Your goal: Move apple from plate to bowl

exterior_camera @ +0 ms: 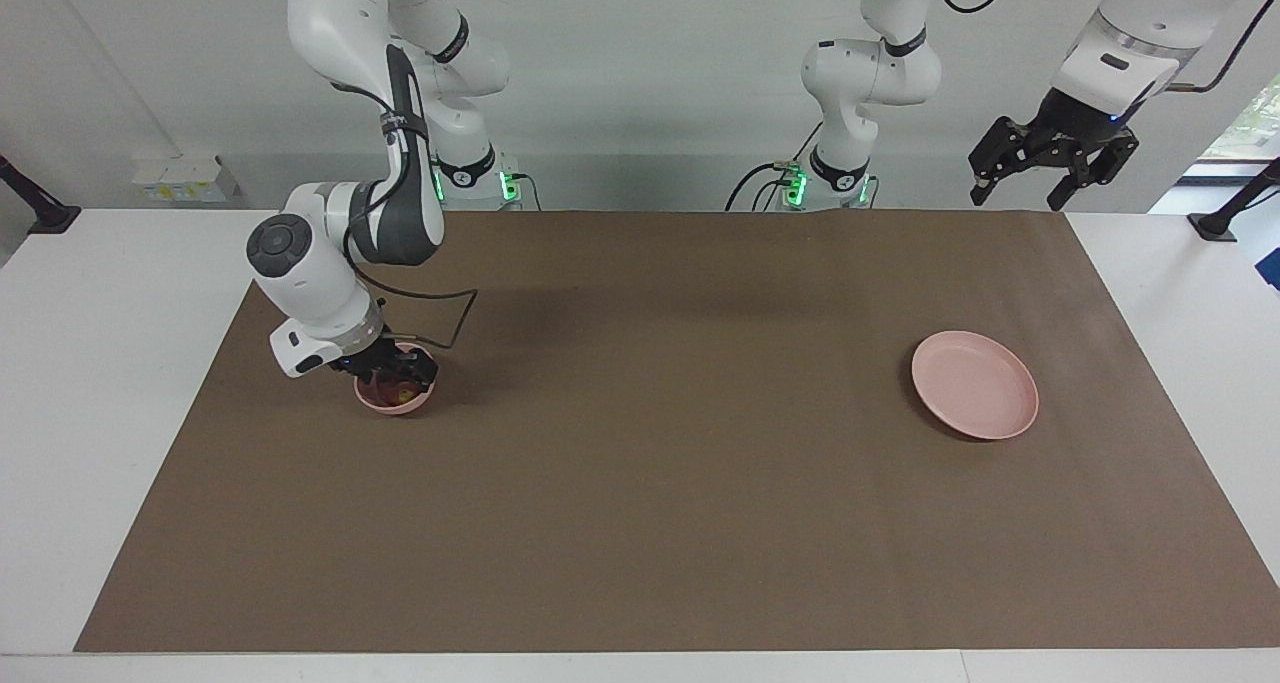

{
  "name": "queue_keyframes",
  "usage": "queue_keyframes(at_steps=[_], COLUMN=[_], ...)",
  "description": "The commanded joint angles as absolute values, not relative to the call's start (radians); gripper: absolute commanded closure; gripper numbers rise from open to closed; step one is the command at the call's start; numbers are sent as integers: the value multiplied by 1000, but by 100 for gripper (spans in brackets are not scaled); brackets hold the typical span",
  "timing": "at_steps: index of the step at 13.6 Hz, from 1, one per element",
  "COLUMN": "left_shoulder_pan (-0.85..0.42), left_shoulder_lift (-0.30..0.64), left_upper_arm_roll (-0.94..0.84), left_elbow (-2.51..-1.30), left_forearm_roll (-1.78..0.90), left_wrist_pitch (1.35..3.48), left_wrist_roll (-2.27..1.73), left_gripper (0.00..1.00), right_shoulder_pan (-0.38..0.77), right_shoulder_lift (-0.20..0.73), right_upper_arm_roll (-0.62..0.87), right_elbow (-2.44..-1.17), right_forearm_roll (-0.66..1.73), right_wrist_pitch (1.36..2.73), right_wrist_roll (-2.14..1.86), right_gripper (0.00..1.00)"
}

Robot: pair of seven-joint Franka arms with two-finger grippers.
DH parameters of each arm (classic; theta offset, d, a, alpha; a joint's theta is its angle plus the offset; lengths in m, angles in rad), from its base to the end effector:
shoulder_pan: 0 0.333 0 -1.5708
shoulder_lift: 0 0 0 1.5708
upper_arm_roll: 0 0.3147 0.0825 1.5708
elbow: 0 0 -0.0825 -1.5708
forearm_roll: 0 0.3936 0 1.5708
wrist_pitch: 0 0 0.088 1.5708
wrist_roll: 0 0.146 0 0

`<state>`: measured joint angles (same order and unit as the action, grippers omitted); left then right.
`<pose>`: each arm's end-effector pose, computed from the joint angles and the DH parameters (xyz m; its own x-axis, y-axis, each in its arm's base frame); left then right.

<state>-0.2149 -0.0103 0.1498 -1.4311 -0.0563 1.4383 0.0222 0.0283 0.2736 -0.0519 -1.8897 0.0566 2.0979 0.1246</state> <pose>0.5449 -0.0439 0.6447 0.9953 -0.0945 0.0189 -0.0955 -0.9938 0.0568 0.6153 -0.0090 0.3112 0.9822 -0.1746 -0.0689 -0.1767 -0.9840 -0.0246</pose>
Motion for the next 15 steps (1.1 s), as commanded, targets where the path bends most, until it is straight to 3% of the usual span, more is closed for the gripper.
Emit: queue_keyframes(at_steps=[1,3,11,13,15], left_shoulder_pan=[-152,-120,-132,-132,-118], left_shoulder_lift=[-2,-5,-43,-41,-41], left_upper_arm_roll=[131,55,46,46,49], left_elbow=[-1393,-1396,-1437,-1437,-1437], left_forearm_roll=[-35,-14,-2,-3,-11], left_wrist_pitch=[1405,1407,1385,1385,1394], left_wrist_roll=[52,77,77,75,72], left_gripper=[0,0,0,0,0], right_shoulder_pan=[17,18,15,14,11], right_shoulder_lift=[213,181,9,-49,-121], right_upper_arm_roll=[-46,-49,-52,-43,-51], right_elbow=[-1814,-1732,-1487,-1517,-1639], right_forearm_roll=[35,9,-58,-61,-54], right_wrist_pitch=[1987,1877,1456,1445,1488], right_wrist_roll=[110,107,101,100,97], right_gripper=[0,0,0,0,0])
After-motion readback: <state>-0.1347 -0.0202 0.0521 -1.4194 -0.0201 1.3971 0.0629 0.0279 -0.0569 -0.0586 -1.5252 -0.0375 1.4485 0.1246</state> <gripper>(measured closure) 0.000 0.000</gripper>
